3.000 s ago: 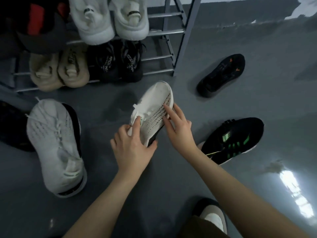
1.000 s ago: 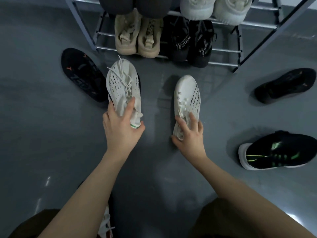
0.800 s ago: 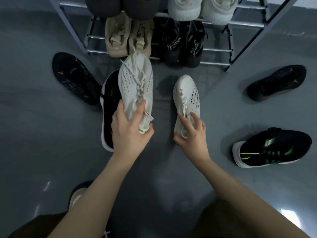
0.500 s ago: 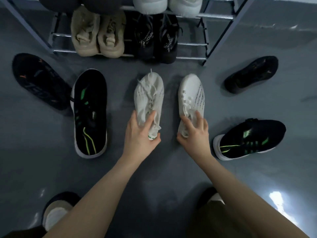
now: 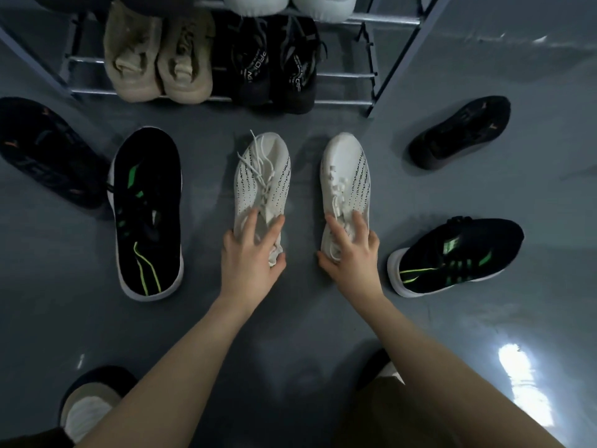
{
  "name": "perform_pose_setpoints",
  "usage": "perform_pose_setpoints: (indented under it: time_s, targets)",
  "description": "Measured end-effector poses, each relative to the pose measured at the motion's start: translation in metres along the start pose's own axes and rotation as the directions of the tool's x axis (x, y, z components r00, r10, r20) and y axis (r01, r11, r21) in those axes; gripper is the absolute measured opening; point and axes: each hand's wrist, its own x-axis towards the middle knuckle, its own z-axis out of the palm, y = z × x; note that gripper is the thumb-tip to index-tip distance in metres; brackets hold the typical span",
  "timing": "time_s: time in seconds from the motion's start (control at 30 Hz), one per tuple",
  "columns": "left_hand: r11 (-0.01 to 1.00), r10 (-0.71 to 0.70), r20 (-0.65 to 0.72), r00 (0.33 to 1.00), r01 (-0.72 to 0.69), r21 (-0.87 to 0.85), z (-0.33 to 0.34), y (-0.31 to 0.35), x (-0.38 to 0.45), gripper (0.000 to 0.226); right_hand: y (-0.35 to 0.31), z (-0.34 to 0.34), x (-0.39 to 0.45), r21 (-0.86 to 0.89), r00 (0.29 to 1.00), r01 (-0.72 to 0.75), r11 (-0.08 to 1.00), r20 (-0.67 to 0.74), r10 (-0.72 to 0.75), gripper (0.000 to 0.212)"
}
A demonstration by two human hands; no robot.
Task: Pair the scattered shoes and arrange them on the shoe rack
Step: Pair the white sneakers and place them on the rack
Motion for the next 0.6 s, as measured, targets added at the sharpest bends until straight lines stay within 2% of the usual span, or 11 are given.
perform_pose_setpoints:
  time_s: [0.17,0.27,0.47,0.6]
  targets:
    - [0.998,0.028,-0.084,0.996,-0.032,-0.047,-0.028,0.011,0.000,0.053,-0.019,-0.022,0.002,0.084,0.995,0.005,0.996,-0.102,0.004,0.061]
    - [0.998,0.051,-0.150,0.987,-0.058,-0.040,-0.057,0.025,0.000,0.052,-0.042,-0.048,0.003,0.061,0.986,0.034,0.998,-0.165,-0.023,0.061]
    - [0.990,0.124,-0.266,0.956,-0.137,-0.029,-0.128,0.052,0.001,0.050,-0.089,-0.108,-0.003,0.017,0.954,0.165,0.986,-0.256,-0.155,0.059]
    - [0.988,0.127,-0.338,0.933,-0.151,-0.045,-0.175,0.069,-0.004,0.049,-0.114,-0.149,-0.011,0.047,0.926,0.225,0.973,-0.321,-0.198,0.058]
